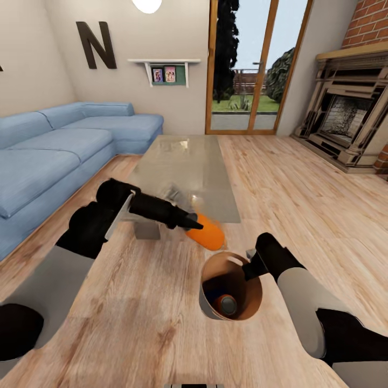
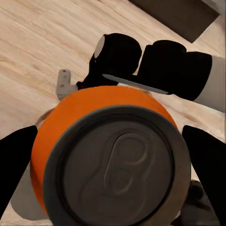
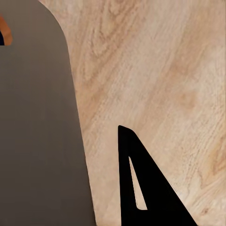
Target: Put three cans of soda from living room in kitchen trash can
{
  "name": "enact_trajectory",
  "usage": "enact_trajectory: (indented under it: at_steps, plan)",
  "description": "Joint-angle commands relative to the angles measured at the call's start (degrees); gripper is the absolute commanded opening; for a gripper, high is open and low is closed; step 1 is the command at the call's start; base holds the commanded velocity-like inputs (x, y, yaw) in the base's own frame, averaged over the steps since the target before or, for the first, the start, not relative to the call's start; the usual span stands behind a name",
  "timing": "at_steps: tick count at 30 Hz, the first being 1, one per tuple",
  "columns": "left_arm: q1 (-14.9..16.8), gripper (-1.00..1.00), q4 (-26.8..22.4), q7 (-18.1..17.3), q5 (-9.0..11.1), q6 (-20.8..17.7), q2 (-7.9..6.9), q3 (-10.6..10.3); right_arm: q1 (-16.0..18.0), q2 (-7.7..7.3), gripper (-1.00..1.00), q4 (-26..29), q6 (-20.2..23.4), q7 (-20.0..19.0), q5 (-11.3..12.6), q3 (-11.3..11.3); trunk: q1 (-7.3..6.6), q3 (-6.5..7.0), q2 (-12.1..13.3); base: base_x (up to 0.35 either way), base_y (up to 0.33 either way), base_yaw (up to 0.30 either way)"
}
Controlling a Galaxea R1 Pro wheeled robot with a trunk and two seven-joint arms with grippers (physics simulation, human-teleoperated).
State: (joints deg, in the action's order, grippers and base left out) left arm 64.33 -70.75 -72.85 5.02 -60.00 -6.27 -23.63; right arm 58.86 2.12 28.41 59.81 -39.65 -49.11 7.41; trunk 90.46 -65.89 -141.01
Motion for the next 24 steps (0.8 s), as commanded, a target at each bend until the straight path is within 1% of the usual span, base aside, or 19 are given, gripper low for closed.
enact_trajectory:
  at_steps: [1, 3, 5, 6, 7, 8, 9, 12, 14, 15, 16, 17, 18, 20, 21, 23, 24]
  plan:
    - [0.0, -1.0, 0.0, -0.6, -0.1, 0.0, -0.07, -2.3, 0.0, 0.21, -1.0, 0.0, 0.2, 0.0, 0.6, 0.0, -0.01, 0.01, 0.0, 0.0, 0.0, 0.0]
    - [0.0, -1.0, 0.0, -0.8, -0.1, 0.0, -0.1, -3.8, 0.0, 0.29, -1.0, 0.0, 0.2, 0.1, 0.6, -0.1, -0.01, 0.01, 0.0, 0.0, 0.0, 0.0]
    - [0.0, -1.0, -0.1, -1.1, -0.2, 0.0, -0.08, -8.3, 0.0, 0.38, -1.0, 0.0, 0.2, 0.1, 0.6, -0.1, -0.01, 0.01, 0.0, 0.0, 0.0, 0.0]
    - [0.0, -1.0, -0.1, -1.1, -0.2, 0.0, -0.06, -9.3, 0.0, 0.41, -1.0, 0.0, 0.2, 0.1, 0.6, -0.1, -0.01, 0.01, 0.0, 0.0, 0.0, 0.0]
    - [0.0, -1.0, -0.1, -1.1, -0.3, 0.0, 0.0, -11.1, 0.0, 0.43, -1.0, 0.1, 0.2, 0.1, 0.6, -0.1, -0.01, 0.01, 0.0, 0.0, 0.0, 0.0]
    - [0.0, -1.0, -0.1, -1.1, -0.3, 0.0, 0.04, -11.7, 0.0, 0.43, -1.0, 0.1, 0.2, 0.1, 0.6, -0.1, -0.01, 0.01, 0.0, 0.0, 0.0, 0.0]
    - [0.0, -1.0, -0.1, -1.0, -0.3, 0.0, 0.1, -13.1, 0.0, 0.47, -1.0, 0.1, 0.2, 0.1, 0.6, -0.1, -0.01, 0.01, 0.0, 0.0, 0.0, 0.0]
    - [0.0, -1.0, -0.1, -0.8, -0.4, 0.0, 0.17, -14.8, 0.0, 0.51, -1.0, 0.1, 0.2, 0.1, 0.6, -0.1, -0.01, 0.01, 0.0, 0.0, 0.0, 0.0]
    - [0.0, -1.0, 0.0, -0.6, -0.5, 0.0, 0.27, -16.8, 0.1, 0.84, -1.0, 0.1, 0.2, 0.1, 0.6, -0.1, -0.01, 0.01, 0.0, 0.0, 0.0, 0.0]
    - [0.0, -1.0, 0.0, -0.4, -0.5, 0.0, 0.3, -17.2, 0.1, 0.99, -1.0, 0.1, 0.2, 0.1, 0.6, -0.1, -0.01, 0.01, 0.0, 0.0, 0.0, 0.0]
    - [0.0, -1.0, 0.0, 0.7, -0.5, 0.0, 0.34, -18.0, 0.1, 1.53, -1.0, 0.2, 0.2, 0.1, 0.6, -0.1, -0.01, 0.01, 0.0, 0.0, 0.0, 0.0]
    - [0.0, -1.0, 0.1, 2.1, -0.5, 0.0, 0.38, -18.2, 0.1, 1.84, -1.0, 0.2, 0.2, 0.1, 0.5, -0.3, -0.01, 0.01, 0.0, 0.0, 0.0, 0.0]
    - [0.0, -1.0, 0.1, 4.8, -0.5, 0.0, 0.7, -18.5, 0.1, 2.3, -1.0, 0.2, 0.2, 0.1, 0.5, -1.1, -0.01, 0.01, 0.0, 0.0, 0.0, 0.0]
    - [0.0, -1.0, 0.1, 6.7, -0.5, 0.0, 1.26, -18.6, 0.1, 2.59, -1.0, 0.2, 0.2, 0.1, 0.6, -1.9, -0.01, 0.01, 0.0, 0.0, 0.0, 0.0]
    - [0.0, -1.0, 0.3, 8.5, -0.5, 0.0, 1.83, -18.7, 0.1, 2.89, -1.0, 0.2, 0.2, 0.1, 0.6, -2.5, -0.01, 0.01, 0.0, 0.0, 0.0, 0.0]
    - [-0.1, -1.0, 1.4, 11.5, -0.5, 0.0, 2.47, -18.8, 0.1, 3.76, -1.0, 0.3, 0.2, 0.1, 0.6, -3.2, -0.01, 0.01, 0.0, 0.0, 0.0, 0.0]
    - [-0.1, -1.0, 1.7, 12.0, -0.5, 0.0, 2.56, -18.8, 0.1, 3.95, -1.0, 0.4, 0.2, 0.1, 0.6, -3.3, -0.01, 0.01, 0.0, 0.0, 0.0, 0.0]
